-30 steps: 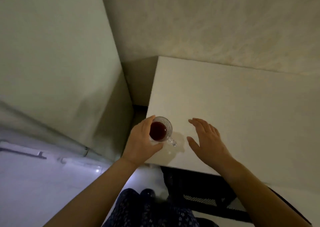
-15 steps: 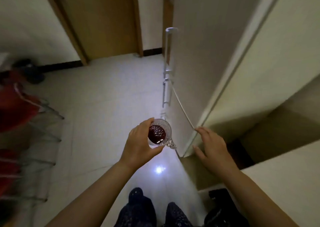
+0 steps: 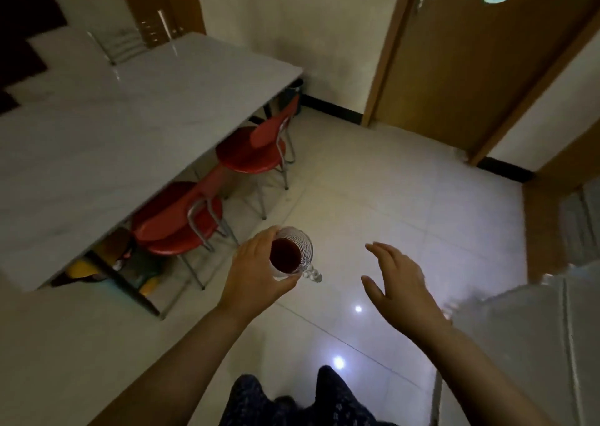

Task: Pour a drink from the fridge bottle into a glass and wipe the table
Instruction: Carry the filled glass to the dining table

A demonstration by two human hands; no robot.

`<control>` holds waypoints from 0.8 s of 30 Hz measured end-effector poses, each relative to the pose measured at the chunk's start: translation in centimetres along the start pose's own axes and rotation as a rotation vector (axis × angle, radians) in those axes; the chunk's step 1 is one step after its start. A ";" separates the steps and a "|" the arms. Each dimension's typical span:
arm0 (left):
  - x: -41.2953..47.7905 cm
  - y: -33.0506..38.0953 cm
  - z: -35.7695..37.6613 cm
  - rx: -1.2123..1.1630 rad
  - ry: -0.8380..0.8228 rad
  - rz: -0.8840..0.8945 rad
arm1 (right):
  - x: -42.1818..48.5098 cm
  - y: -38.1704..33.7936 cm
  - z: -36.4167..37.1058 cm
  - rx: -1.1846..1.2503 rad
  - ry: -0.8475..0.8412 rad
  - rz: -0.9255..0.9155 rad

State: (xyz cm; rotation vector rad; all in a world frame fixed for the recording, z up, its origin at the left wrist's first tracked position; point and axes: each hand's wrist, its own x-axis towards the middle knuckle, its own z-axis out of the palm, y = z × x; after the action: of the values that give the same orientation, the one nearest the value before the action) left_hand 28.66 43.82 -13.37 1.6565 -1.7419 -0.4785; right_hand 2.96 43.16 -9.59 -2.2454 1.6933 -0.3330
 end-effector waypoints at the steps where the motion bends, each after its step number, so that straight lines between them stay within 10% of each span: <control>1: 0.8 -1.3 -0.8 0.018 0.022 -0.028 | 2.3 -0.9 0.5 -0.003 -0.016 -0.043; 24: 19.7 -20.3 -11.7 0.127 0.587 -0.769 | 46.8 -21.1 9.1 -0.049 -0.356 -0.866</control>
State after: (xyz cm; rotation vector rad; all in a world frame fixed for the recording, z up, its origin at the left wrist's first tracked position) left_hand 52.21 24.26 -14.57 2.2495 -0.6930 -0.1724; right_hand 37.91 4.53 -10.05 -2.7505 0.5011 -0.0554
